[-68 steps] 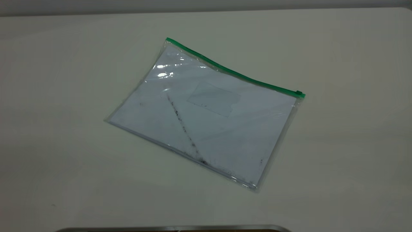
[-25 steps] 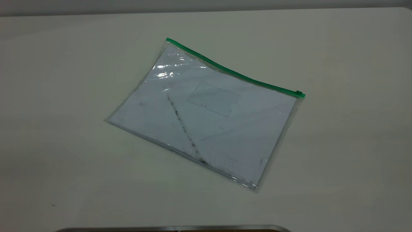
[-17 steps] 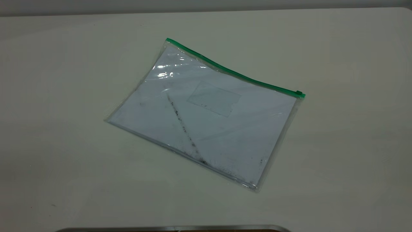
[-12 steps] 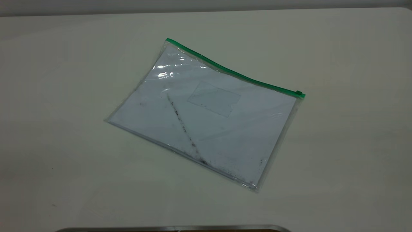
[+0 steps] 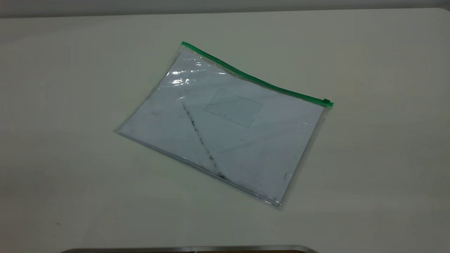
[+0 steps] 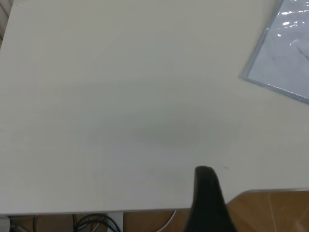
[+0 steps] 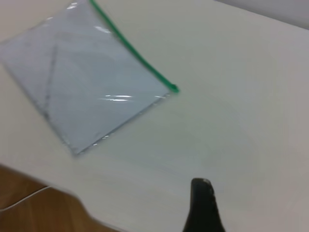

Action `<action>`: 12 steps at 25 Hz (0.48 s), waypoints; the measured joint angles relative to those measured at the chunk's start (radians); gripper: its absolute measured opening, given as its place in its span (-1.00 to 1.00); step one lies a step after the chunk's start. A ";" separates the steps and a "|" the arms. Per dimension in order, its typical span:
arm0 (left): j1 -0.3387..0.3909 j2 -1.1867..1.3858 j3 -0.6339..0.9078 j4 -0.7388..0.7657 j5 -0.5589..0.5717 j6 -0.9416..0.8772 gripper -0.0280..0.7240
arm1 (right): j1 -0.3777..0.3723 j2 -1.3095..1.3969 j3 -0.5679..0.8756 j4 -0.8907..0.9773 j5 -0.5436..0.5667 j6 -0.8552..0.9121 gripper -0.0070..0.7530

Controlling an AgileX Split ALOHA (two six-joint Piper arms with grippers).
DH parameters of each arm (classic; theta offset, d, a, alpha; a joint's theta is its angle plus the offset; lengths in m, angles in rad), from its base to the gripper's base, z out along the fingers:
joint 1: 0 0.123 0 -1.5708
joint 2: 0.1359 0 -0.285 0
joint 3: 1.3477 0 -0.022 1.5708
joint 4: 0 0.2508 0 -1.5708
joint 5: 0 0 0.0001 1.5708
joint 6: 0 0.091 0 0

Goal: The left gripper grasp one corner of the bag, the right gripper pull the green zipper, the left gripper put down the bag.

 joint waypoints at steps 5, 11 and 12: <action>0.000 0.000 0.000 0.000 0.000 0.000 0.64 | -0.081 0.000 0.000 -0.001 -0.001 0.000 0.54; 0.000 0.000 0.000 0.000 0.000 0.000 0.64 | -0.088 0.000 0.005 -0.074 -0.010 0.045 0.54; 0.000 0.000 0.000 0.000 0.000 0.000 0.64 | -0.088 0.000 0.006 -0.090 -0.012 0.066 0.54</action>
